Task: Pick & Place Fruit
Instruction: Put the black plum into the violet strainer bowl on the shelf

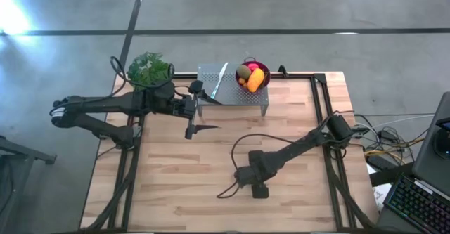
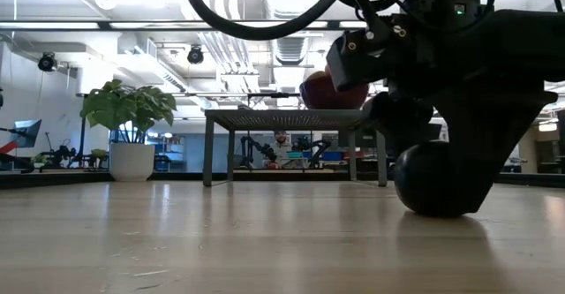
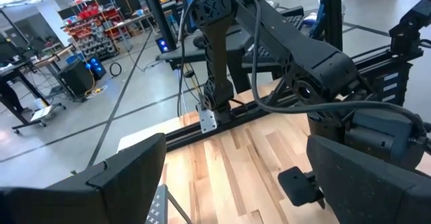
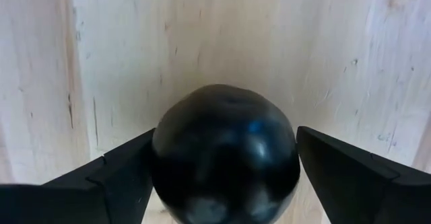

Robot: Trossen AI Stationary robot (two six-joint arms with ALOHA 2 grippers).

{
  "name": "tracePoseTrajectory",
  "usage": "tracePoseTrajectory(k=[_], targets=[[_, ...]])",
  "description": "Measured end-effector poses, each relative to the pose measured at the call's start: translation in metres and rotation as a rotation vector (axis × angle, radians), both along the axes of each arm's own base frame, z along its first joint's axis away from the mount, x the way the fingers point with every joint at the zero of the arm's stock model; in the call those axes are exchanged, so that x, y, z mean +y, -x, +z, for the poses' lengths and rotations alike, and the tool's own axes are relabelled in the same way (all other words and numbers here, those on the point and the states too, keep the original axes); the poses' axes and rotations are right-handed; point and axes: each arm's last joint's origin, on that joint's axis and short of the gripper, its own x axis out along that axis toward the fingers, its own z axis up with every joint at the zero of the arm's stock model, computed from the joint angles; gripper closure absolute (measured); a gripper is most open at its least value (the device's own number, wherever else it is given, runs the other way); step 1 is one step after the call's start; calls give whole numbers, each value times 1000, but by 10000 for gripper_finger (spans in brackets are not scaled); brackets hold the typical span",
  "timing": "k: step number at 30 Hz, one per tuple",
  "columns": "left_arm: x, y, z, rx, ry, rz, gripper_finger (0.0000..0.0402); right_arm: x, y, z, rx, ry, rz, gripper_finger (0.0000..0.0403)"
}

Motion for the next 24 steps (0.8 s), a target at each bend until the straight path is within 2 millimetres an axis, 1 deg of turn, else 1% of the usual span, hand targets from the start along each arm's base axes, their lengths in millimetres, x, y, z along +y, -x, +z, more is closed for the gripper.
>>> tracePoseTrajectory(k=[12,15,21,24], targets=[[0,0,0,1,4,1,37,-3,-2,1,-9,-2,5,133],[0,0,0,1,5,1,37,-4,-2,1,-9,-2,3,135],[0,0,0,3,5,1,37,-5,-2,0,2,2,0,118],[0,0,-1,4,5,1,37,-7,-1,0,12,6,3,124]])
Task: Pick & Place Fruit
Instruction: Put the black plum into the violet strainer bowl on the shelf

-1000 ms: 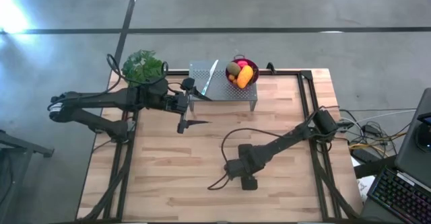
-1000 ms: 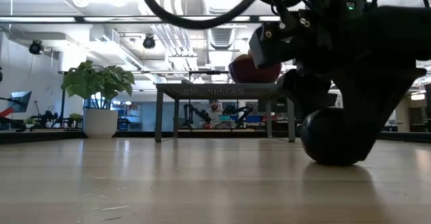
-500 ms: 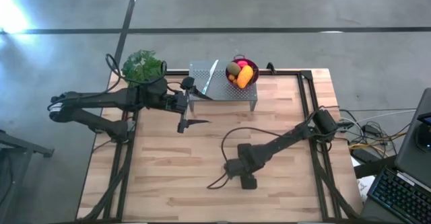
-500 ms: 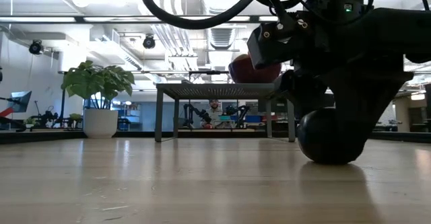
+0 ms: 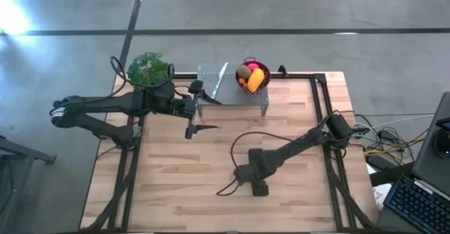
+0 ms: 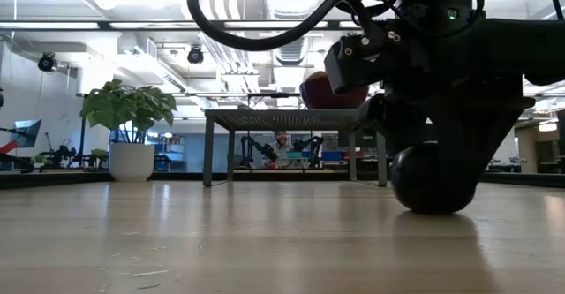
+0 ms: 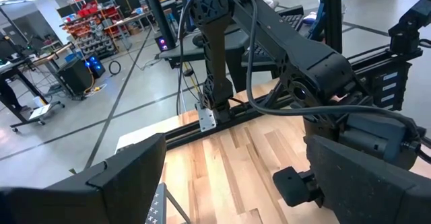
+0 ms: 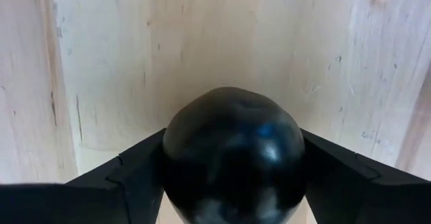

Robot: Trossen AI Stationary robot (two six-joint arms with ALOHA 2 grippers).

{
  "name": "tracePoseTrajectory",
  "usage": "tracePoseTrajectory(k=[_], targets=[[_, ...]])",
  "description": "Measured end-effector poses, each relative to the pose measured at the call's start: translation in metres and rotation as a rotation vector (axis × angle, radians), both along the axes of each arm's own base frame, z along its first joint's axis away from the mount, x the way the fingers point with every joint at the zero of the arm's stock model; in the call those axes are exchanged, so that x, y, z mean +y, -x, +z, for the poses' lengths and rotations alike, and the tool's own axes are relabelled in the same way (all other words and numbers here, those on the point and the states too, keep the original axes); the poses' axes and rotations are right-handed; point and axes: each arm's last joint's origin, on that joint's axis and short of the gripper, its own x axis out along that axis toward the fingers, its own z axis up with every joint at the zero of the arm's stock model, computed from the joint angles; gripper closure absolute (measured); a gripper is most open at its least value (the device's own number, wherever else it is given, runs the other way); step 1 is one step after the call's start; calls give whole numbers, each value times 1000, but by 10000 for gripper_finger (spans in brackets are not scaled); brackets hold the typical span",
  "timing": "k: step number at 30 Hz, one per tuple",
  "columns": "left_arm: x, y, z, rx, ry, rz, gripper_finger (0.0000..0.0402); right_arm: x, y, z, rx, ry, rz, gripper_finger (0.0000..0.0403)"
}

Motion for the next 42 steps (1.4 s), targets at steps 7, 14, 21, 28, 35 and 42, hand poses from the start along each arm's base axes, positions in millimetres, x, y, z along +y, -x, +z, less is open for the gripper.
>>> tracePoseTrajectory(k=[7,14,21,28,35,42], targets=[[0,0,0,2,15,2,37,-10,5,12,28,11,14,141],[0,0,-2,10,19,2,37,-27,12,47,-27,-7,-11,123],[0,0,-3,14,19,2,37,-55,28,96,-120,-27,-50,142],[0,0,-3,16,19,2,37,-92,53,151,-294,-52,-127,124],[0,-3,-5,20,19,3,37,-136,85,194,-468,-25,-197,133],[5,-18,-15,42,-14,53,37,-184,109,221,-640,45,-259,132]])
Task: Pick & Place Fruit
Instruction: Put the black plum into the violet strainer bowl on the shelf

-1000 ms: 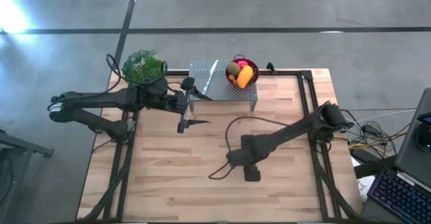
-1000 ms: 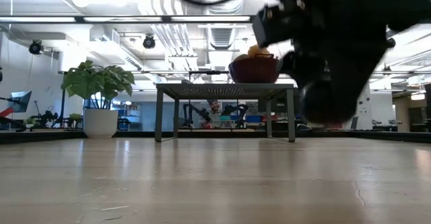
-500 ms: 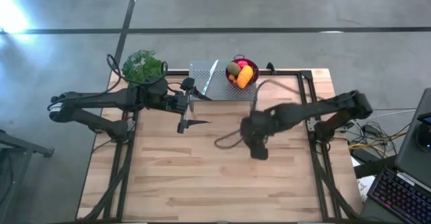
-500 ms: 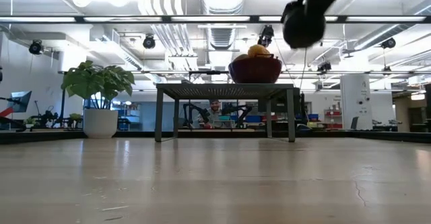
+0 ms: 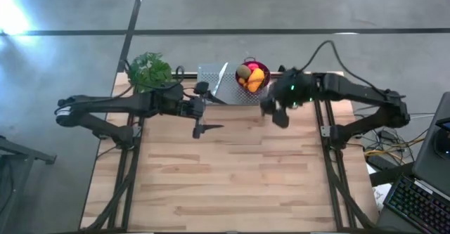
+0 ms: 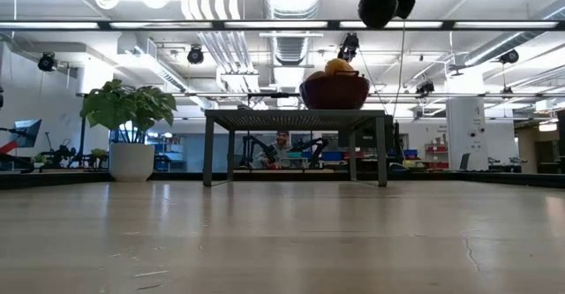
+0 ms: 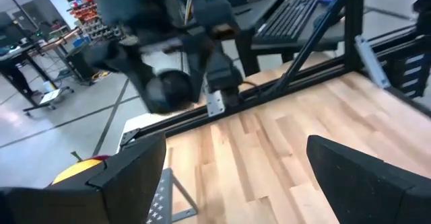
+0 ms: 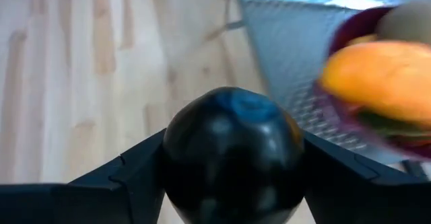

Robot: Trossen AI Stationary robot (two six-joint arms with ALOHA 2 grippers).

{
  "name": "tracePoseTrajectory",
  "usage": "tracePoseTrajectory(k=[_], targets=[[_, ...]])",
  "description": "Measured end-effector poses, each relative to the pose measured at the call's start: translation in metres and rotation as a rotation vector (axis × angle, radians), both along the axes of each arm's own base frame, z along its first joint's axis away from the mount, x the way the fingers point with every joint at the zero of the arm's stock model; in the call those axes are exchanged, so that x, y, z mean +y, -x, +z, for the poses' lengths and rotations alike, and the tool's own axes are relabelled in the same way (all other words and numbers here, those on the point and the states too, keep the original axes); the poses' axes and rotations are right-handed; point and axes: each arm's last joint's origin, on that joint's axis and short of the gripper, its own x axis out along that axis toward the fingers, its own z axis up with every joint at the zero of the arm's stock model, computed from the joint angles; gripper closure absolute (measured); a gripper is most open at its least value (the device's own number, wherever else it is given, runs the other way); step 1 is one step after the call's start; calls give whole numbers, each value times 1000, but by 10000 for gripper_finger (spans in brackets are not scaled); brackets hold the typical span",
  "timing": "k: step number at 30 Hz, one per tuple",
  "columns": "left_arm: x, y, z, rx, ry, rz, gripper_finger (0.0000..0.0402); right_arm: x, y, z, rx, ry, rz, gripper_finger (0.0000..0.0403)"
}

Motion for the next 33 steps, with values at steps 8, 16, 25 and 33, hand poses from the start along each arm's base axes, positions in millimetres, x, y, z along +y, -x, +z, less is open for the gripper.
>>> tracePoseTrajectory(k=[8,16,25,33], targets=[[14,-15,-6,4,-67,55,37,-50,9,10,-128,36,-57,124],[29,-13,-5,1,-76,129,37,-99,3,15,-136,107,-137,135],[30,-13,-8,20,-60,132,37,-150,-9,7,-82,117,-224,128],[30,-13,-9,30,-55,132,37,-176,-25,-3,-52,99,-252,136]])
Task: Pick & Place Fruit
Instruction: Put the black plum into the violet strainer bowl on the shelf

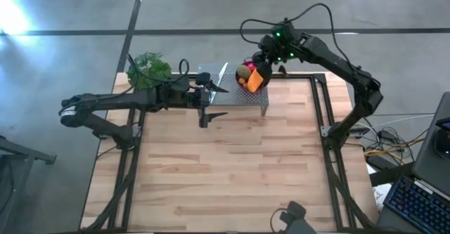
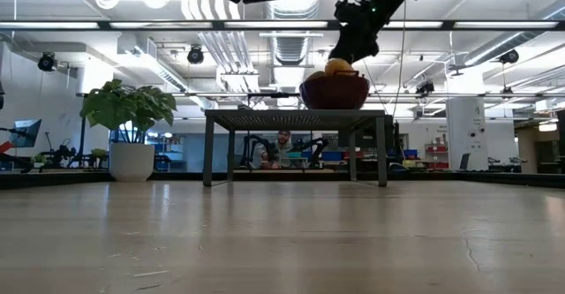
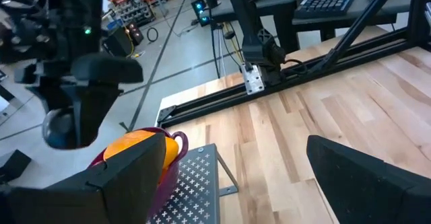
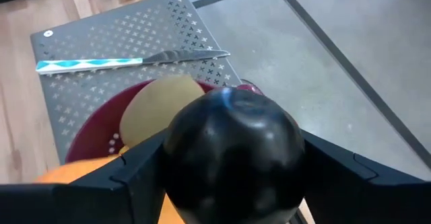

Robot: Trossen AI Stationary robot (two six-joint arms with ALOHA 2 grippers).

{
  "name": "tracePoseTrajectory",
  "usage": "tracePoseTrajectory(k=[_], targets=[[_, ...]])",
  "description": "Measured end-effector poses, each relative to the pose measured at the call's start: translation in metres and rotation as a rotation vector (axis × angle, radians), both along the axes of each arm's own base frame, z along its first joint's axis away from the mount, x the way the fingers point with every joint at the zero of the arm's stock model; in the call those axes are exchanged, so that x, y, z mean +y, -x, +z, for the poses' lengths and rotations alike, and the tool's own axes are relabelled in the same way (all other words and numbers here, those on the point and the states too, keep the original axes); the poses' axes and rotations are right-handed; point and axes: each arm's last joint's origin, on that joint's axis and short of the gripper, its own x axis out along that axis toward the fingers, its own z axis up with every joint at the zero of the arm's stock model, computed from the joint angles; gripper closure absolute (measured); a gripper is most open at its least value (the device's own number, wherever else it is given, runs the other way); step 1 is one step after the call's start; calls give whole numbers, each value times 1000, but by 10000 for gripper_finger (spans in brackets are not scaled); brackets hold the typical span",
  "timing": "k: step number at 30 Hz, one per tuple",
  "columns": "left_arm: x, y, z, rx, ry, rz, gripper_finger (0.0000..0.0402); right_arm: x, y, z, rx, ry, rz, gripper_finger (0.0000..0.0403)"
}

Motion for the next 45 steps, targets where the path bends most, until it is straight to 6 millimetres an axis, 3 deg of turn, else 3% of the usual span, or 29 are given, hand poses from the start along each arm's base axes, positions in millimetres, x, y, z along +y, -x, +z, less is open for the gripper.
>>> tracePoseTrajectory(k=[6,11,15,24,33,45], targets=[[0,0,-1,9,2,0,37,-11,-13,-4,13,-12,0,119],[0,0,-2,21,4,0,37,-15,-17,-10,37,-34,0,135],[0,1,-3,29,6,0,37,-15,-18,-15,53,-49,1,142],[0,1,-3,28,5,0,37,-13,-16,-20,87,-83,0,114],[0,1,-3,27,5,0,37,-11,-13,-22,115,-107,0,140],[0,1,-3,27,5,0,37,-11,-12,-24,136,-118,-6,112]])
